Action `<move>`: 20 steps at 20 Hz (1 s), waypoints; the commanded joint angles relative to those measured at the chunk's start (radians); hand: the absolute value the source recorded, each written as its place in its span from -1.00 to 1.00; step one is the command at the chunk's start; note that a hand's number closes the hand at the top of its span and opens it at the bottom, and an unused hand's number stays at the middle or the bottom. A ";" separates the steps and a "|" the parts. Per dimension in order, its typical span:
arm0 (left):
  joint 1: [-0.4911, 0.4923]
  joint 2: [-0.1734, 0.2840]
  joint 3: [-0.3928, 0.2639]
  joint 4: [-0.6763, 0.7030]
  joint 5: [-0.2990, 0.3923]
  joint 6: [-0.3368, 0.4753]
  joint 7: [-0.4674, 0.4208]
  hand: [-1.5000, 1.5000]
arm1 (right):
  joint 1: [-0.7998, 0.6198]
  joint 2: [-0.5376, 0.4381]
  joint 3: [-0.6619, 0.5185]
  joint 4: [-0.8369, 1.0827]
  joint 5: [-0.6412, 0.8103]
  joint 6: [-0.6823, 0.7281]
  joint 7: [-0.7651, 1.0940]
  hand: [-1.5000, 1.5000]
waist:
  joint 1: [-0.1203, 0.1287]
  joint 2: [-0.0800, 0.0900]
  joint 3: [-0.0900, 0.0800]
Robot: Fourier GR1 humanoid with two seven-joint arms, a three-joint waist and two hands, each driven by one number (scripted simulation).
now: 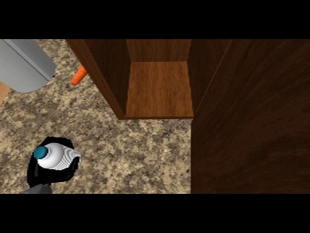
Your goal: Pick up the bottled water, place it into the cabinet and close the cabinet
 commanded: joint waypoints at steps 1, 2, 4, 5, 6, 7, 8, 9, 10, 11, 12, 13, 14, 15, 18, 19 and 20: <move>-0.009 -0.001 -0.029 -0.099 -0.010 0.032 0.055 1.00 | 0.055 0.009 -0.027 -0.215 -0.124 -0.074 0.086 -1.00 | 0.005 -0.002 0.001; -0.012 -0.032 -0.046 -0.113 -0.013 0.042 0.071 1.00 | 0.081 0.058 0.032 -0.236 -0.057 -0.047 0.065 -1.00 | 0.000 -0.003 0.001; -0.003 -0.085 -0.083 -0.159 -0.013 0.052 0.115 1.00 | 0.039 0.002 -0.004 -0.195 -0.103 -0.077 0.102 -1.00 | 0.009 -0.001 0.001; 0.031 -0.045 -0.083 -0.237 -0.004 0.036 0.154 1.00 | 0.012 -0.019 -0.032 -0.185 -0.127 -0.080 0.085 -1.00 | 0.018 -0.004 0.002; -0.005 -0.093 -0.101 -0.252 -0.035 0.113 0.129 1.00 | 0.021 0.013 -0.005 -0.167 -0.085 -0.054 0.066 -1.00 | 0.008 -0.003 0.001; 0.028 -0.109 -0.117 -0.286 -0.049 0.137 0.128 1.00 | 0.031 0.023 0.009 -0.201 -0.096 -0.089 0.090 -1.00 | 0.010 -0.003 0.001; -0.005 -0.098 -0.121 -0.287 -0.043 0.125 0.168 1.00 | 0.008 0.013 0.011 -0.206 -0.095 -0.087 0.081 -1.00 | 0.008 -0.002 0.001; 0.000 -0.114 -0.126 -0.352 -0.032 0.161 0.224 1.00 | 0.052 0.042 0.016 -0.202 -0.039 -0.045 0.057 -1.00 | 0.004 -0.005 0.002; 0.006 -0.144 -0.159 -0.381 -0.039 0.164 0.257 1.00 | 0.029 -0.007 0.000 -0.222 -0.115 -0.095 0.094 -1.00 | 0.012 -0.005 0.001; 0.002 -0.156 -0.170 -0.430 -0.042 0.197 0.296 1.00 | 0.027 -0.009 -0.046 -0.141 -0.119 -0.036 0.047 -1.00 | 0.007 -0.005 0.002; 0.031 -0.169 -0.249 -0.464 -0.018 0.234 0.296 1.00 | 0.017 0.034 0.034 -0.195 -0.055 -0.103 0.077 -1.00 | 0.013 -0.005 0.001; 0.010 -0.169 -0.244 -0.442 -0.029 0.262 0.293 1.00 | 0.035 0.000 -0.004 -0.213 -0.105 -0.078 0.086 -1.00 | 0.003 -0.003 0.000; -0.009 -0.170 -0.275 -0.458 -0.013 0.305 0.301 1.00 | 0.006 -0.023 -0.040 -0.166 -0.127 -0.069 0.072 -1.00 | 0.002 -0.002 0.001; -0.052 -0.170 -0.279 -0.461 0.002 0.339 0.356 1.00 | 0.027 -0.006 -0.028 -0.176 -0.131 -0.071 0.073 -1.00 | -0.003 -0.002 0.000; -0.019 -0.171 -0.364 -0.528 -0.005 0.439 0.342 1.00 | 0.066 0.000 -0.029 -0.198 -0.132 -0.033 0.064 -1.00 | -0.006 -0.004 0.000; -0.068 -0.171 -0.408 -0.527 0.000 0.497 0.388 1.00 | 0.035 -0.021 -0.044 -0.170 -0.142 -0.050 0.066 -1.00 | -0.006 -0.002 0.000; -0.058 -0.171 -0.434 -0.574 0.000 0.512 0.390 1.00 | 0.020 -0.006 -0.021 -0.165 -0.115 -0.059 0.073 -1.00 | 0.000 -0.002 0.000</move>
